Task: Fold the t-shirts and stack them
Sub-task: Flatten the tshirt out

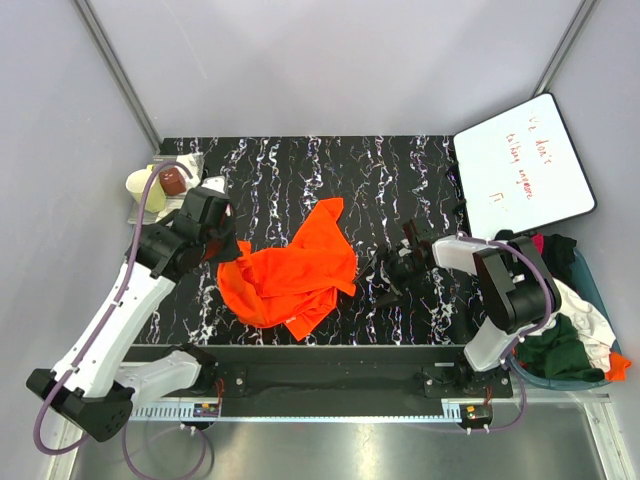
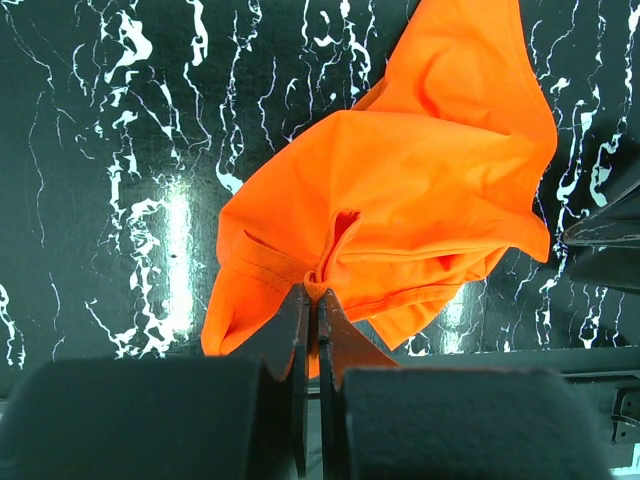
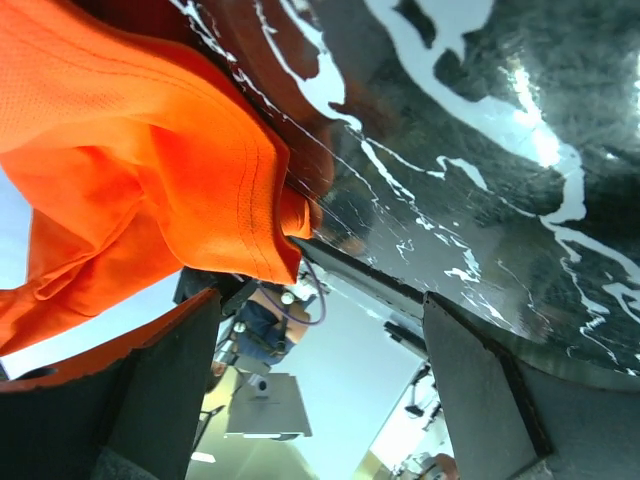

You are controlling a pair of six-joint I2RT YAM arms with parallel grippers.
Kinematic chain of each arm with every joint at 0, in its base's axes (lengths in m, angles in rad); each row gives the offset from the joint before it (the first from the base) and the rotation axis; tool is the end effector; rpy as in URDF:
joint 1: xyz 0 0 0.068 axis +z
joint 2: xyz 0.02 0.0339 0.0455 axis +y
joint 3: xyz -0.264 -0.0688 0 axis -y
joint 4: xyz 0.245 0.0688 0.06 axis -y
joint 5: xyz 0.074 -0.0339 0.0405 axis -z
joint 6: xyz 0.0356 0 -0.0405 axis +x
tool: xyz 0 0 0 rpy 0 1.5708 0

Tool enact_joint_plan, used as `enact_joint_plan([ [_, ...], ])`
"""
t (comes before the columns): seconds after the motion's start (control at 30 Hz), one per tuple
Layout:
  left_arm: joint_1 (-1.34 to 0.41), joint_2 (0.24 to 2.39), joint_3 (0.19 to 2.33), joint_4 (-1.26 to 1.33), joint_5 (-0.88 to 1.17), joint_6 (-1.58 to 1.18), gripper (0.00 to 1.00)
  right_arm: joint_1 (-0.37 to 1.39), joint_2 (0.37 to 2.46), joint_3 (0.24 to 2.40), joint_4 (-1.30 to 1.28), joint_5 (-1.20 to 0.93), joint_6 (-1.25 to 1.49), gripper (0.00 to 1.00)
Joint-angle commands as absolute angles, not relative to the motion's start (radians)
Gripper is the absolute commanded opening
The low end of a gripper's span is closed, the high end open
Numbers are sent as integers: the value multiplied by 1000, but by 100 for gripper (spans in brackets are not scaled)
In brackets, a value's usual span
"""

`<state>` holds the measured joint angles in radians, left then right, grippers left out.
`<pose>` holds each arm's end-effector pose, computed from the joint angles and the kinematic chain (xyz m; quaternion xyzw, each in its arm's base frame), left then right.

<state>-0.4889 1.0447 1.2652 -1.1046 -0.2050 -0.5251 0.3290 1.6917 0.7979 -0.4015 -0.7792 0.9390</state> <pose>0.1644 -0.0793 0.3698 -0.0514 0.9359 -0.0784 0.3395 0.2561 0.1139 0.1266 -0.2254 -0.8897 -0.3784 0.1205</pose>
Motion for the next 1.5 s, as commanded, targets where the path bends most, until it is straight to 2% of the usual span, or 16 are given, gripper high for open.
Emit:
enact_joint_plan([
  [0.0, -485, 1048, 1253, -1055, -173, -523, 0, 336, 1663, 758, -282, -845, 1028, 88],
  [0.13, -485, 1049, 1244, -1048, -172, -514, 0, 337, 1704, 727, -178, -857, 1077, 86],
  [0.27, -485, 1048, 1246, -1046, -173, -511, 0, 357, 1779, 709, -45, -873, 1120, 77],
  [0.47, -485, 1039, 1246, -1046, -187, -508, 0, 429, 1879, 752, 34, -874, 1155, 70],
  [0.53, -485, 1035, 1244, -1048, -189, -505, 0, 440, 1897, 767, 38, -877, 1164, 57],
  [0.57, -485, 1034, 1243, -1049, -190, -506, 0, 443, 1907, 769, 50, -884, 1169, 47],
  [0.6, -485, 1032, 1241, -1051, -192, -506, 0, 443, 1910, 767, 52, -885, 1175, 22],
  [0.63, -485, 1031, 1241, -1049, -193, -506, 0, 443, 1908, 767, 55, -885, 1174, 10],
  [0.7, -485, 1029, 1241, -1049, -198, -509, 0, 442, 1899, 767, 54, -887, 1170, 0],
  [0.83, -485, 1031, 1244, -1052, -206, -505, 0, 443, 1824, 776, 6, -858, 1169, 0],
  [0.93, -485, 1037, 1264, -1054, -218, -496, 0, 440, 1738, 834, -139, -784, 1126, 0],
  [1.0, -485, 1046, 1301, -1055, -228, -480, 0, 433, 1700, 951, -230, -733, 1039, 0],
  [1.1, -485, 1089, 1385, -1065, -258, -450, 0, 417, 1671, 1213, -517, -622, 866, 0],
  [1.23, -483, 1155, 1544, -1080, -296, -410, 0, 396, 1684, 1663, -780, -416, 660, 0],
  [1.33, -482, 1215, 1690, -1097, -325, -376, 0, 374, 1690, 1886, -905, -298, 533, 0],
  [1.47, -479, 1282, 1908, -1121, -376, -328, 0, 370, 1652, 2049, -988, -129, 434, 0],
])
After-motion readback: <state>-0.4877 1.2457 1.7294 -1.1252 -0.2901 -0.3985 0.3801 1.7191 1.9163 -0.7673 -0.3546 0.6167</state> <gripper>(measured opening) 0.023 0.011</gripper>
